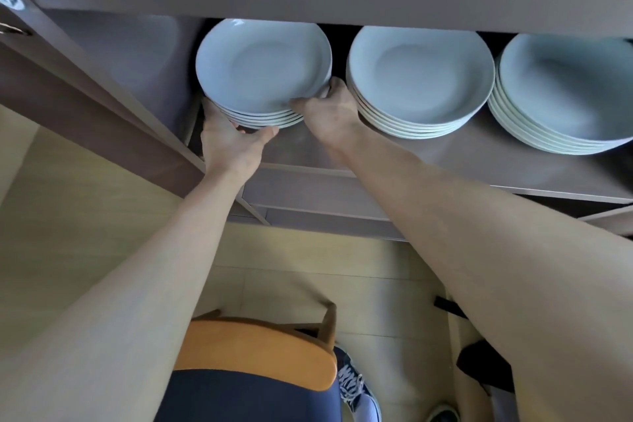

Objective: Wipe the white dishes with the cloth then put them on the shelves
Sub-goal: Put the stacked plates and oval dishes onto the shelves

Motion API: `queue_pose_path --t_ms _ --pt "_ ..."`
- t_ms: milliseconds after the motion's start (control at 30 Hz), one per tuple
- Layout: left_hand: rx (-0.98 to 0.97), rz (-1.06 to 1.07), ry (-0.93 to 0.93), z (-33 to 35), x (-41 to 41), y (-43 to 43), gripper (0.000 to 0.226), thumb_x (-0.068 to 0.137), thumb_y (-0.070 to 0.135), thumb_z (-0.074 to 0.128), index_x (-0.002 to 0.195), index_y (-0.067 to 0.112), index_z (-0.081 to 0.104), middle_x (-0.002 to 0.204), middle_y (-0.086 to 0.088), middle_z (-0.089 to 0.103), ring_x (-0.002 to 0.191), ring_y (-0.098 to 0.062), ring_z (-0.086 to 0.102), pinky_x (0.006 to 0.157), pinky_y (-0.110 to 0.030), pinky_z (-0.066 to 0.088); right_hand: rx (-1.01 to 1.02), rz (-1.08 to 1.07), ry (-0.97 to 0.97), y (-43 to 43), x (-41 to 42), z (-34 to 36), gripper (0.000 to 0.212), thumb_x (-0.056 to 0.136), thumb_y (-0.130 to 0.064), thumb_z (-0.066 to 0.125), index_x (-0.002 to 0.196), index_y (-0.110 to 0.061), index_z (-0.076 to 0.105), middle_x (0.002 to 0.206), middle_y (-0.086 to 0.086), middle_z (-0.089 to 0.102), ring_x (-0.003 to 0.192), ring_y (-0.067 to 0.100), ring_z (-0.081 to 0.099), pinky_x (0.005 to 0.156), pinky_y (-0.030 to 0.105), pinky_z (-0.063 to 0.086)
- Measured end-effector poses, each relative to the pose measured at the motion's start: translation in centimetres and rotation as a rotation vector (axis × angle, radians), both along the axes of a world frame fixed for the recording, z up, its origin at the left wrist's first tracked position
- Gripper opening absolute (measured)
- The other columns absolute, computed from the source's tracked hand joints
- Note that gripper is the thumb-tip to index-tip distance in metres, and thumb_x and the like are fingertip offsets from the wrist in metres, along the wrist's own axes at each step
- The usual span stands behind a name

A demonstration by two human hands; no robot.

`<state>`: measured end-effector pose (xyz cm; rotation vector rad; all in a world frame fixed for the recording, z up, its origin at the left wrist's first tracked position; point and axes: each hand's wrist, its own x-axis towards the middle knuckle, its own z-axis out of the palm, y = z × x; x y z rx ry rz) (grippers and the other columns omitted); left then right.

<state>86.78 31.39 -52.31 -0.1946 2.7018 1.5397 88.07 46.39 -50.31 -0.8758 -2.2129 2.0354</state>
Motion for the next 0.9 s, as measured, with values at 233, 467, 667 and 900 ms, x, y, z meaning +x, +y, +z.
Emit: queue_pose_path --t_ms 233,467,667,900 --pt "0.039 0.12 0.071 1.3 9.0 4.3 0.085 0.085 0.018 0.084 0.154 0.01 0.036 0.139 -0.006 0.046 0.114 -0.02 0.061 0.101 -0.035 0.052 0.106 0.161 0.038 1.8 8.6 1.9 0.027 0.092 -0.014 0.065 0.118 -0.013 0.068 0.103 -0.013 0.069 0.089 0.003 0.062 0.079 0.012 0.044" --pt "0.111 -0.321 -0.081 -0.8 25.0 14.3 0.05 0.091 0.007 0.076 0.132 0.023 0.054 0.12 0.002 0.062 0.094 -0.011 0.066 0.081 -0.025 0.053 0.22 -0.058 0.012 13.0 24.8 0.5 0.017 0.095 -0.005 0.06 0.1 -0.016 0.072 0.088 -0.001 0.073 0.082 0.017 0.071 0.082 0.031 0.058" --pt "-0.002 -0.665 -0.335 -4.3 37.4 21.2 0.04 0.094 0.016 0.073 0.127 0.03 0.055 0.113 0.013 0.062 0.088 0.006 0.063 0.075 -0.012 0.05 0.268 -0.285 -0.229 22.8 42.9 -2.5 0.019 0.091 -0.009 0.059 0.097 -0.019 0.073 0.081 -0.006 0.073 0.07 0.002 0.067 0.066 0.014 0.05" --pt "-0.054 -0.766 -0.593 -7.1 47.3 25.5 0.038 0.097 0.017 0.069 0.133 0.021 0.055 0.125 -0.002 0.061 0.095 -0.007 0.063 0.084 -0.027 0.052 0.234 -0.514 -0.456 26.4 60.2 -5.1 0.023 0.094 -0.004 0.056 0.099 -0.017 0.075 0.085 -0.005 0.075 0.074 0.006 0.072 0.081 0.04 0.06"
